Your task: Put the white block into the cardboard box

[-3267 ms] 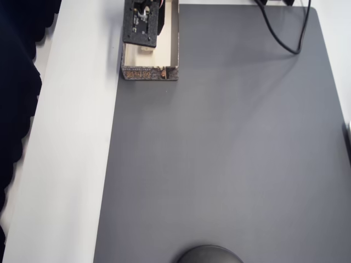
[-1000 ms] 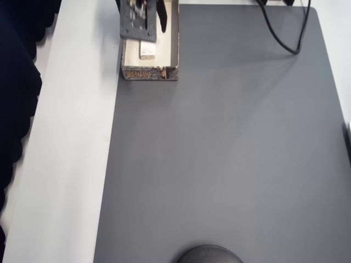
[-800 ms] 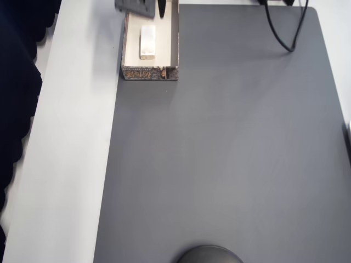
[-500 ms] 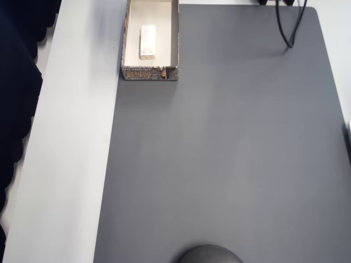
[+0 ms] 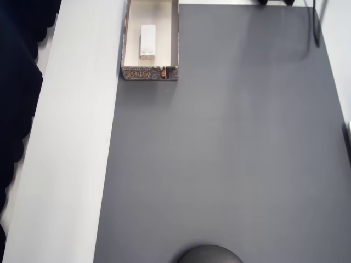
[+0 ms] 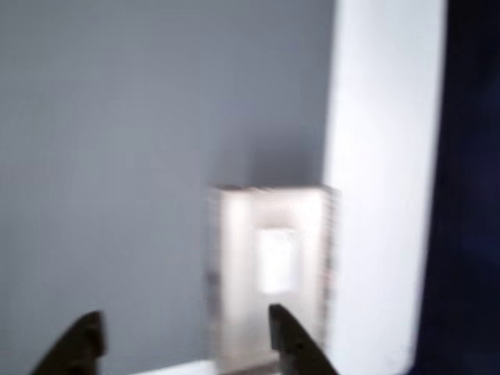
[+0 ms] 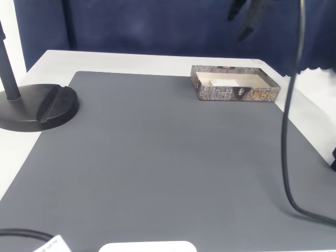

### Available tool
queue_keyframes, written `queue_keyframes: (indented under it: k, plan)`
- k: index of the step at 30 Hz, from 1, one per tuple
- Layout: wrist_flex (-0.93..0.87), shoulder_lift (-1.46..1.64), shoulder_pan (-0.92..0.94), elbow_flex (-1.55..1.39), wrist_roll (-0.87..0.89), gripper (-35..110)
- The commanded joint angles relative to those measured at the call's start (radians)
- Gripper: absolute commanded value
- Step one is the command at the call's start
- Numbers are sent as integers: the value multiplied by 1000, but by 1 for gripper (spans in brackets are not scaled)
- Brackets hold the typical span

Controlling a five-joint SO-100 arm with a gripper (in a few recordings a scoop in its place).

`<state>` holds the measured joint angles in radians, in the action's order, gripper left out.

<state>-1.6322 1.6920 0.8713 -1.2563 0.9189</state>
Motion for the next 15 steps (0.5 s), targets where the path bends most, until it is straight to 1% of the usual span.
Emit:
queue_keyframes:
  k: [1, 10, 12, 15]
  plan:
    - [-5, 178, -160, -137, -224, 19]
    - [-12, 353, -532, -382, -699, 2]
    - [-9, 387, -603, -426, -781, -1]
    - [-9, 428, -686, -480, -861, -2]
